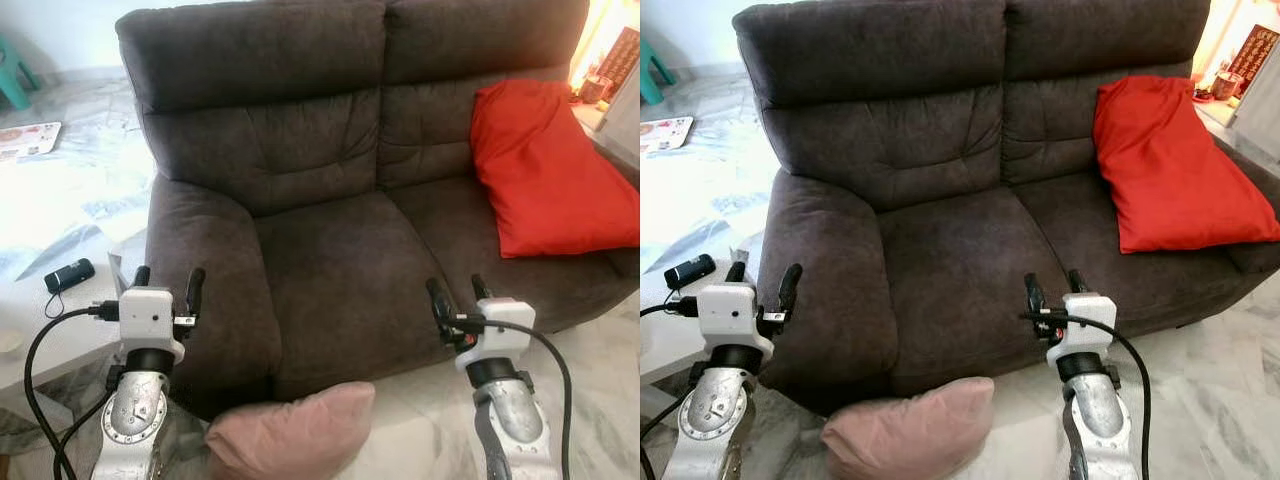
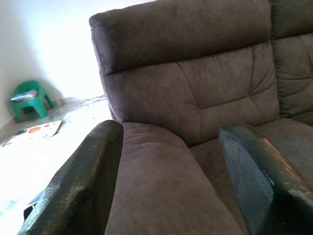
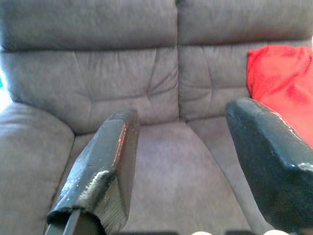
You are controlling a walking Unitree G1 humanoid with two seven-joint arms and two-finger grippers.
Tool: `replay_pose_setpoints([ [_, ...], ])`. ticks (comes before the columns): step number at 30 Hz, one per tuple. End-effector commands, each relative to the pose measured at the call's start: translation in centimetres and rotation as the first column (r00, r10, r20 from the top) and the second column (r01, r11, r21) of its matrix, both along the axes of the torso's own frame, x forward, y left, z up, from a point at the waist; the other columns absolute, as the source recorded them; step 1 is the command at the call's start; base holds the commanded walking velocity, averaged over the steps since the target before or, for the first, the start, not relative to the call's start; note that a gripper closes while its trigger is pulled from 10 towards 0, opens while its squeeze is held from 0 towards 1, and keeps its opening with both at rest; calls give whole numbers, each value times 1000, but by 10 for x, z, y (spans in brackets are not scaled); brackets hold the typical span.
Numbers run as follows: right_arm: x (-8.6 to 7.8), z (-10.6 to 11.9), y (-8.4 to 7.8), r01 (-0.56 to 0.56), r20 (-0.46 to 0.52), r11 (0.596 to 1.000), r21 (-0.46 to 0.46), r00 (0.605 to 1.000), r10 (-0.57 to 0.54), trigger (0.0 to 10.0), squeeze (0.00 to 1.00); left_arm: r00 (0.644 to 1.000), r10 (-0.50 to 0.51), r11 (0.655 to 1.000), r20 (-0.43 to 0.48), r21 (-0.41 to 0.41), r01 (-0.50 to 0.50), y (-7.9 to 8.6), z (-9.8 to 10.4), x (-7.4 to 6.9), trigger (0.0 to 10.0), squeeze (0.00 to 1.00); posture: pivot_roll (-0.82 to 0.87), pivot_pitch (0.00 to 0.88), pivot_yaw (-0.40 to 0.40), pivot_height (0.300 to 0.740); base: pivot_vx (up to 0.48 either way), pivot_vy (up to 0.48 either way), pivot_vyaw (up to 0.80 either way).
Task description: Move the pillow to the sofa from floor
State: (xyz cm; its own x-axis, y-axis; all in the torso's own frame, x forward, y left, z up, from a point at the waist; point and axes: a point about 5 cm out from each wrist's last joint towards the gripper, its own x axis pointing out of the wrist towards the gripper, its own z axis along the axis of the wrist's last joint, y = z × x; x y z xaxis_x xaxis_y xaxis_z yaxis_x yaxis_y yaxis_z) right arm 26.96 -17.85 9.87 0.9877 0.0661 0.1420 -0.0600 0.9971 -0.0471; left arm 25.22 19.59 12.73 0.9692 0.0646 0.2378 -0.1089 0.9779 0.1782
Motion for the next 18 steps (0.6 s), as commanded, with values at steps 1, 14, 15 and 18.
replay_pose_setpoints([
  [1, 3, 3, 0, 0, -9, 1000, -10, 1000, 0, 10000, 0, 999, -4, 1000, -32, -10, 3, 0, -5, 0, 10000, 0, 33, 0, 16, 740, 0, 0, 0],
  [14, 8, 3, 4, -2, -28, 1000, -20, 1000, 1, 10000, 0, 999, -20, 1000, -31, -7, 20, -2, -4, 2, 10000, 0, 27, 0, 16, 740, 0, 0, 0],
  [15, 9, 5, 6, -6, -29, 1000, -27, 1000, 5, 10000, 0, 999, -22, 1000, -33, -7, 22, -2, -4, 1, 10000, 0, 24, 0, 17, 730, 0, 0, 0],
  [18, 10, 8, 6, -8, -26, 1000, -22, 1000, 8, 10000, 0, 999, -24, 1000, -32, -5, 24, -2, -3, 1, 10000, 0, 24, 0, 16, 710, 0, 0, 0],
])
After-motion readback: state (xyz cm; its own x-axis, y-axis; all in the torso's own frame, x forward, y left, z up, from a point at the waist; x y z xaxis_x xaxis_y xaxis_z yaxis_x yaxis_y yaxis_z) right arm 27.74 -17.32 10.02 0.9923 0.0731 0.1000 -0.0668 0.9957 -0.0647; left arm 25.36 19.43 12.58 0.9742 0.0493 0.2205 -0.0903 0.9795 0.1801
